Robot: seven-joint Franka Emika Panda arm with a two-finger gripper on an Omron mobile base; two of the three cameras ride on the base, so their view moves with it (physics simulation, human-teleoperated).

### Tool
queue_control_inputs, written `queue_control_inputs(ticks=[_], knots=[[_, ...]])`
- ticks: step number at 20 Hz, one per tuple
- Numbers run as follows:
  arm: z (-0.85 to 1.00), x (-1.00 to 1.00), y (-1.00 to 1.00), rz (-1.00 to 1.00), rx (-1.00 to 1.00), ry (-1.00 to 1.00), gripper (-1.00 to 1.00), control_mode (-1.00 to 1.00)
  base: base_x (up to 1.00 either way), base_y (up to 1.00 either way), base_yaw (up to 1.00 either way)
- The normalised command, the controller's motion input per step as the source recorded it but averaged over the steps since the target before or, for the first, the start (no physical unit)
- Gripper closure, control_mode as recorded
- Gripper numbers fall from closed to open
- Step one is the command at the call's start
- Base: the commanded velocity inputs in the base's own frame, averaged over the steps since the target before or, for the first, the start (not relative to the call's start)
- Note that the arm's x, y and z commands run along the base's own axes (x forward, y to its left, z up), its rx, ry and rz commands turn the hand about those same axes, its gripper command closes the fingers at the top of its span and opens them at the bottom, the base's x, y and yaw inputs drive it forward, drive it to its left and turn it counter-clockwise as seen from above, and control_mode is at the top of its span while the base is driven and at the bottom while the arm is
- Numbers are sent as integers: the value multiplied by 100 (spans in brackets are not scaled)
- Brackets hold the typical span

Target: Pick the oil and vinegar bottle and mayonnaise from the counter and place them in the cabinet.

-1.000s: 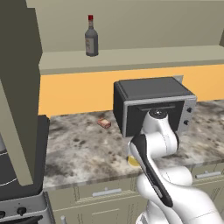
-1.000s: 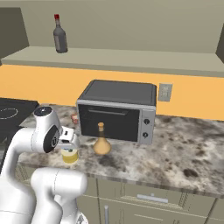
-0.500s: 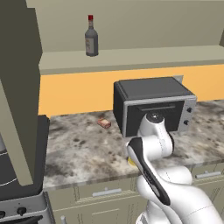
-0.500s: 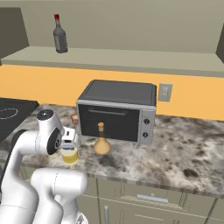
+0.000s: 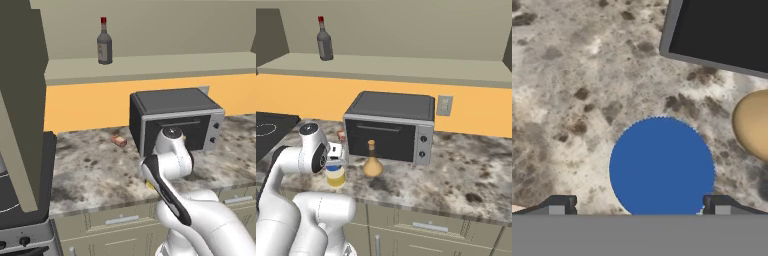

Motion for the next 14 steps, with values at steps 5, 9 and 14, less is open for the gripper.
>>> queue_control_inputs(ticks=[5, 9, 14], knots=[[-60, 0, 0, 2, -1, -3, -100, -100, 0, 0, 0], [-52, -1, -6, 0, -5, -4, -100, -100, 0, 0, 0], [-4, -35, -30, 0, -7, -18, -100, -100, 0, 0, 0]])
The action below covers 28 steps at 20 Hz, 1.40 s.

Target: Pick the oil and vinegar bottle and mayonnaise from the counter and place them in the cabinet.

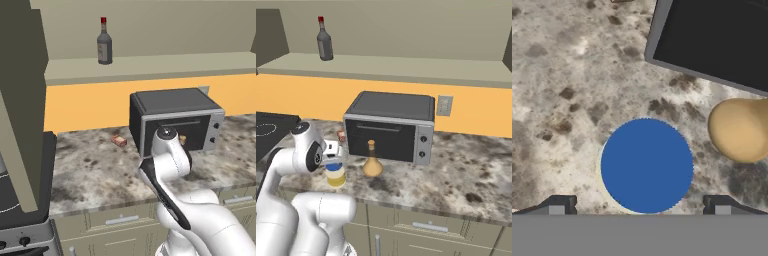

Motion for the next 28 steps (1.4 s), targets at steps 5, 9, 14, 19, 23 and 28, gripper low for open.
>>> queue_control_inputs(ticks=[5, 9, 14, 19, 23, 28], knots=[[-14, -22, -42, 0, -1, -13, -100, -100, 0, 0, 0], [-66, -1, -32, 0, 3, -5, -100, -100, 0, 0, 0], [-52, 0, -9, 3, 18, -7, -100, -100, 0, 0, 0], [-36, 0, 0, 14, 32, -7, -100, -100, 0, 0, 0], [-69, 0, 0, 17, 22, -1, -100, -100, 0, 0, 0], [-84, 0, 0, 15, 7, 0, -100, -100, 0, 0, 0]])
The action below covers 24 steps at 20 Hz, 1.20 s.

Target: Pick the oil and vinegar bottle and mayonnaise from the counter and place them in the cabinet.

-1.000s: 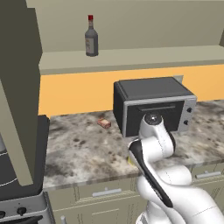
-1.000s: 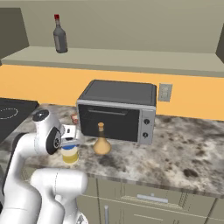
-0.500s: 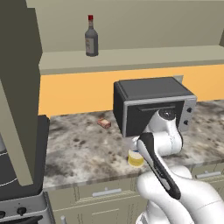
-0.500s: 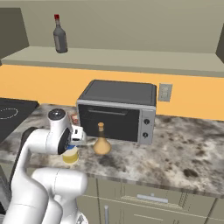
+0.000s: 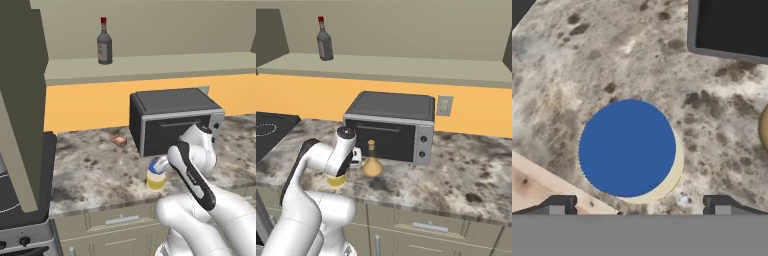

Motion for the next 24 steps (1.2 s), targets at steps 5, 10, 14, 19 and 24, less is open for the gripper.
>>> queue_control_inputs(ticks=[5, 10, 14, 19, 24], knots=[[-67, 0, 10, 16, 5, 0, -100, -100, 0, 0, 0], [-57, 0, 30, 15, 6, 0, -100, -100, 0, 0, 0], [-49, -1, 40, 14, 4, -1, -100, -100, 0, 0, 0], [-51, 0, 40, 13, 3, -1, 100, -100, 0, 0, 0], [-49, -16, 23, 8, 0, -4, 100, -100, 0, 0, 0]])
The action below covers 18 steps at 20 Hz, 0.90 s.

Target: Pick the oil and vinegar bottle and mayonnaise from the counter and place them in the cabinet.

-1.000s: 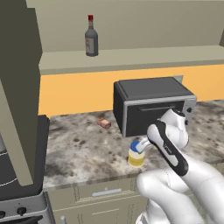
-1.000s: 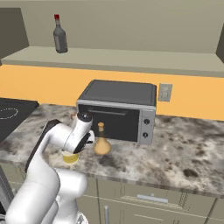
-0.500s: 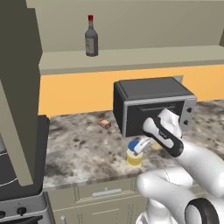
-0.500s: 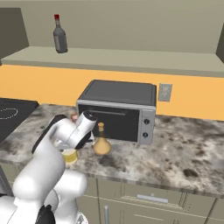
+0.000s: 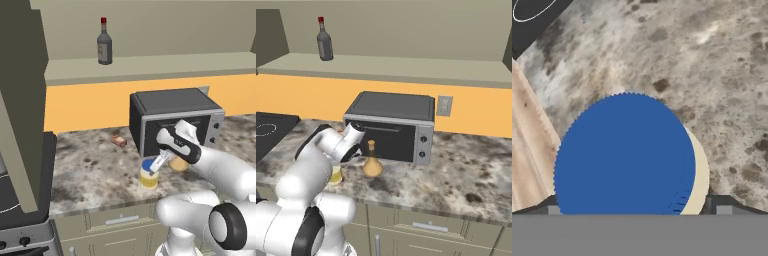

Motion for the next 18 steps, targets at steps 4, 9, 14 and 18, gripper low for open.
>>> queue_control_inputs(ticks=[4, 9, 14, 18], knots=[[31, -82, 16, 0, -1, -29, 100, -100, 0, 0, 0], [72, -100, 18, -8, 0, -39, 100, -100, 0, 0, 0], [52, -77, 10, -24, -3, -32, 100, -100, 0, 0, 0], [51, -59, 2, -35, -1, -27, 100, -100, 0, 0, 0]])
